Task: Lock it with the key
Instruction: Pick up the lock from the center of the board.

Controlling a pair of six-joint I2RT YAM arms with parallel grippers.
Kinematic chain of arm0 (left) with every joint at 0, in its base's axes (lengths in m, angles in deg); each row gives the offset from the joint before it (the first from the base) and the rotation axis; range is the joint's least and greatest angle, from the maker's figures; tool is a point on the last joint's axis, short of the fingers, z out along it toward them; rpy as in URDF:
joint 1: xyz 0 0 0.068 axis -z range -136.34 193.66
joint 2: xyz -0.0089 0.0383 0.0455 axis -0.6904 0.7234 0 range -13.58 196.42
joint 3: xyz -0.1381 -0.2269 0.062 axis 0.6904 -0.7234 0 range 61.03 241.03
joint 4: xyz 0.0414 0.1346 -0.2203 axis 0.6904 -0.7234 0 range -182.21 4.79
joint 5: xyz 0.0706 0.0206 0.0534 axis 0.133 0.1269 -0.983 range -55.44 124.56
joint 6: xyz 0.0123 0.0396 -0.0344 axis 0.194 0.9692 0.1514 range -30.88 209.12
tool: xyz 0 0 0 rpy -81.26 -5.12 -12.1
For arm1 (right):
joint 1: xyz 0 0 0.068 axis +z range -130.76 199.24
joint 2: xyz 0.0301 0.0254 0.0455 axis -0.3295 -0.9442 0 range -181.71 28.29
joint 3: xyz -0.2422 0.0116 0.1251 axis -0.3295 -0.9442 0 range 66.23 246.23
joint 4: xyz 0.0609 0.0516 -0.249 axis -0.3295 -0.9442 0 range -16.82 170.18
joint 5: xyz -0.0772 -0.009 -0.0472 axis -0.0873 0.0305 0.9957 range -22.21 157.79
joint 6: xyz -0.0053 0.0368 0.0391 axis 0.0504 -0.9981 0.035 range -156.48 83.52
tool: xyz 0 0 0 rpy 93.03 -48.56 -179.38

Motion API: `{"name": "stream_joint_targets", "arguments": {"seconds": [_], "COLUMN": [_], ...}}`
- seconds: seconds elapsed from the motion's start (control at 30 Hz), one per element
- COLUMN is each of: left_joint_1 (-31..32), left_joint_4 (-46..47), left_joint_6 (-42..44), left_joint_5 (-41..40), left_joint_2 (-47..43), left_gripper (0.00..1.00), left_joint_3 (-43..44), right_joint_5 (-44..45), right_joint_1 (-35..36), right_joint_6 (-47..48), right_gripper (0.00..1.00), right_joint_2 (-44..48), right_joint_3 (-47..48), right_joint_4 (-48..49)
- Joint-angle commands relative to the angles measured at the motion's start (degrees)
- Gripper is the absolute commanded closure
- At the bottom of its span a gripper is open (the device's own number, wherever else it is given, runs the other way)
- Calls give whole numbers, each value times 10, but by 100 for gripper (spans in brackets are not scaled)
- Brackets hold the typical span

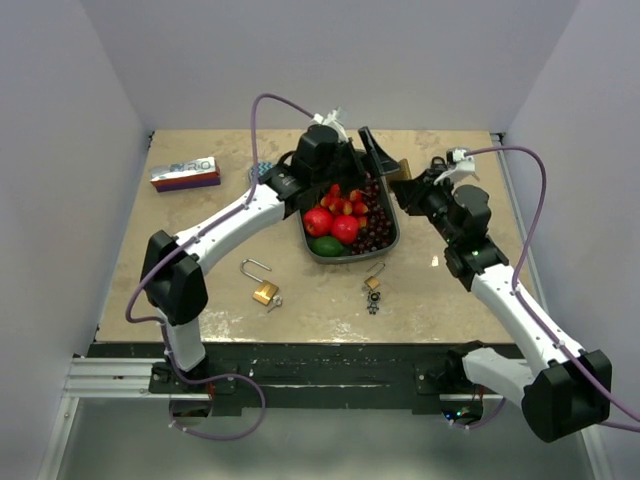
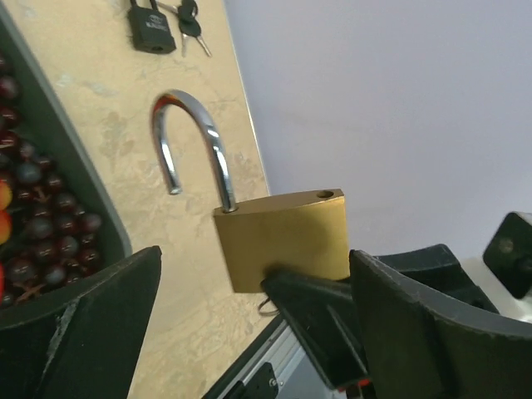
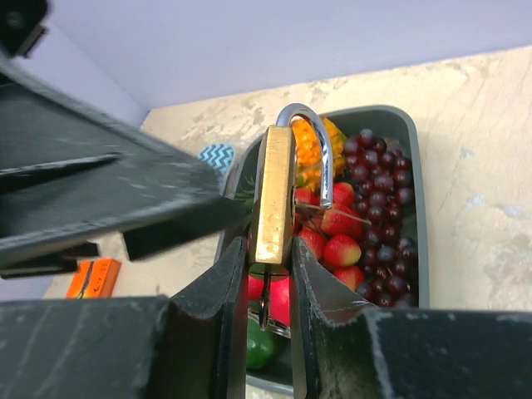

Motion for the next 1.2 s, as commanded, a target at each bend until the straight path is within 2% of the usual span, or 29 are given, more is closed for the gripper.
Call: {"name": "stream_joint_targets", "arguments": {"seconds": [0.0, 0.07, 0.13, 0.2, 0.23, 0.27, 0.3, 0.33, 0.37, 0.47, 0.53, 0.63, 0.67, 0.7, 0.8, 1.03, 1.17], "left_joint_1": [-43, -61, -75, -103, -112, -128, -135, -143, -152, -152, -151, -149, -149, -145, -127, -102, -102], "left_joint_4": [75, 84, 109, 137, 147, 154, 146, 134, 96, 14, -29, -83, -104, -131, -204, -210, -207], "left_joint_6": [44, 69, 110, 218, 265, 372, 426, 480, 593, 813, 927, 995, 1017, 1065, 1116, 1114, 1108], "left_joint_5": [24, 31, 52, 104, 131, 190, 216, 248, 307, 360, 398, 436, 446, 456, 460, 443, 446], "left_joint_2": [-91, -121, -156, -197, -209, -222, -244, -254, -264, -308, -331, -327, -313, -305, -278, -250, -254], "left_gripper": [1, 1, 1, 1, 1, 1, 1, 1, 1, 1, 2, 10, 14, 16, 22, 32, 44], "left_joint_3": [-51, -86, -131, -166, -199, -213, -233, -240, -246, -275, -298, -290, -274, -265, -243, -236, -244], "right_joint_5": [-57, -83, -147, -207, -270, -298, -324, -386, -409, -491, -520, -575, -591, -598, -605, -606, -605], "right_joint_1": [-25, -35, -57, -85, -94, -100, -108, -109, -109, -109, -107, -103, -96, -90, -66, -38, -29], "right_joint_6": [-38, -59, -84, -100, -117, -125, -134, -137, -138, -134, -123, -105, -71, -55, -10, -8, 17], "right_gripper": [100, 100, 100, 100, 100, 100, 100, 100, 100, 100, 100, 100, 100, 100, 100, 100, 100], "right_joint_2": [44, 48, 51, 47, 40, 38, 34, 22, 17, -5, -11, -32, -42, -47, -54, -55, -54], "right_joint_3": [38, 33, 32, 35, 35, 35, 36, 36, 38, 42, 48, 65, 74, 91, 112, 125, 130], "right_joint_4": [45, 39, 35, 31, 31, 34, 34, 39, 37, 22, 17, -10, -32, -69, -117, -125, -150]}}
